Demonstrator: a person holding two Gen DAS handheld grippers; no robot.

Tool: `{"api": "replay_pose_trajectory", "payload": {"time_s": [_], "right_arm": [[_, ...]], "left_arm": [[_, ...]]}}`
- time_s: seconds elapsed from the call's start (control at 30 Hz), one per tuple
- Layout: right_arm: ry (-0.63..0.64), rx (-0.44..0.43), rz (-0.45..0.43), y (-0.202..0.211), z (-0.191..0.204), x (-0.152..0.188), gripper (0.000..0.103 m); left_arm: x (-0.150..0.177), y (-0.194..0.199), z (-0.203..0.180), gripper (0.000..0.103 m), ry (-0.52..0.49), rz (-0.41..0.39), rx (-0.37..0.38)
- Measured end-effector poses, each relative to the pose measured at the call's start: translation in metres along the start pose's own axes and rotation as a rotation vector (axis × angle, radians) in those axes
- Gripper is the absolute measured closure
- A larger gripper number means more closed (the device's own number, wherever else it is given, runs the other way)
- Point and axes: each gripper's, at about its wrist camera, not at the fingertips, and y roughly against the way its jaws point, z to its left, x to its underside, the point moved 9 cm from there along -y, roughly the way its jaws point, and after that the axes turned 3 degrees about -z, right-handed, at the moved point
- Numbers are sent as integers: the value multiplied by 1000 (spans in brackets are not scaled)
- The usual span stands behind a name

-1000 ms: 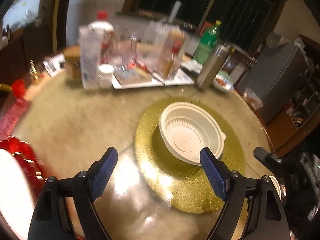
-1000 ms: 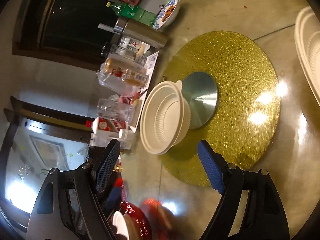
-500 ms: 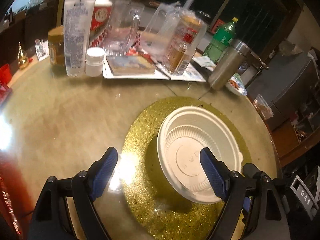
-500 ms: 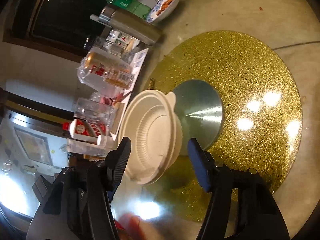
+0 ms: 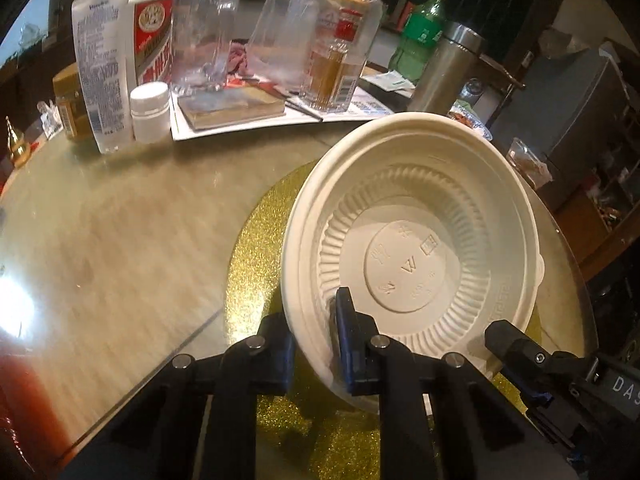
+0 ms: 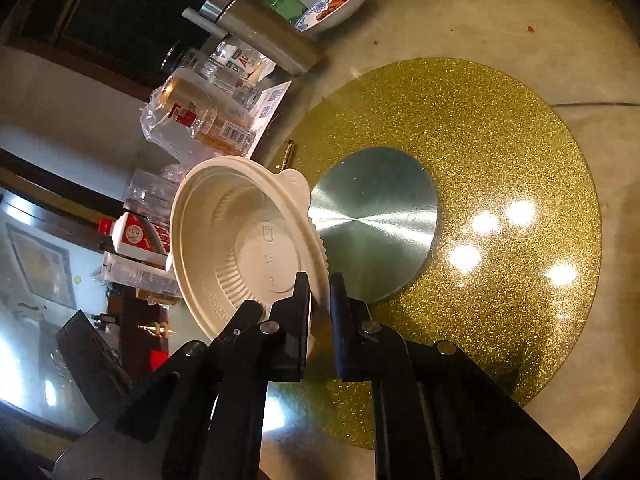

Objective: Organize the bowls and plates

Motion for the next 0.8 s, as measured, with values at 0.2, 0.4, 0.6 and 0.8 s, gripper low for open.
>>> {"api": "replay_pose_trajectory", "payload": {"time_s": [0.2, 0.4, 0.6, 0.8], "right_arm": [[23, -3, -30, 11, 5, -1, 94], [30, 5, -34, 11, 5, 1, 94], [43, 18, -46, 12, 7, 1, 94], [46, 23, -50, 12, 7, 1, 93]], "left_arm": [[-2, 8, -5, 86, -37, -38, -1], [-3, 8, -6, 86, -47, -42, -7], [-3, 10, -7, 86, -56, -52, -7], [-3, 11, -7, 86, -60, -55, -7]]}}
